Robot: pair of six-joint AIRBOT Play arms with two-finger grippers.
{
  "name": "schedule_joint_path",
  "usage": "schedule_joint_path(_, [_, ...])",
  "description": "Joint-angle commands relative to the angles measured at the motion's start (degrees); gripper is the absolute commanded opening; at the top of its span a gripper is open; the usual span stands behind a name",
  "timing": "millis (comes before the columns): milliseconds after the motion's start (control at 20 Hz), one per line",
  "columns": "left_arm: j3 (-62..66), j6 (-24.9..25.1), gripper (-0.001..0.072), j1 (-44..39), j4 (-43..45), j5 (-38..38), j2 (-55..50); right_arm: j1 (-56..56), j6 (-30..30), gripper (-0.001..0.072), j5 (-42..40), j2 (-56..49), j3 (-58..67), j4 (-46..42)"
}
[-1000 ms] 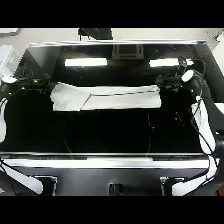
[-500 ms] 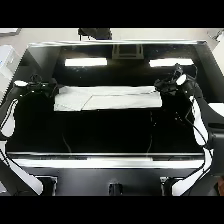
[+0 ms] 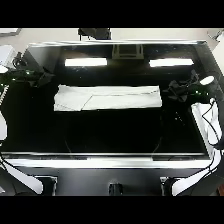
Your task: Fold the clothes and pants, and hang the long-sleeved shirts on hangers.
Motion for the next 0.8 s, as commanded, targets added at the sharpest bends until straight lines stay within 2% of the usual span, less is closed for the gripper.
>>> schedule_joint_path(0, [1.97,-4.2,0.069,-1.4,9.03,-5.6,4.28,-1.62,-6.78,0.0608,5.38,-3.72,0.02,8.85])
schedule_joint_path(200, [1.97,-5.64,0.069,-2.19,9.16,-6.88,6.67,-1.6,-10.36,0.0606,5.27,-7.45,0.02,17.16])
schedule_joint_path(500, [1.95,-6.12,0.0691,-3.89,9.16,-8.22,6.82,2.01,-10.56,0.0572,1.79,-8.44,0.02,11.93])
schedule_joint_path(650, [1.95,-6.12,0.069,-4.96,9.16,-8.22,6.82,5.51,-9.7,0.0513,-0.9,-8.48,0.02,9.57])
schedule_joint_path(700, [1.95,-6.12,0.069,-5.27,9.16,-8.22,6.82,6.73,-9.51,0.0474,-1.53,-8.48,0.02,8.74])
schedule_joint_path(750, [1.95,-6.12,0.069,-5.4,9.16,-8.22,6.82,7.87,-9.46,0.039,-2.21,-8.48,0.02,7.96])
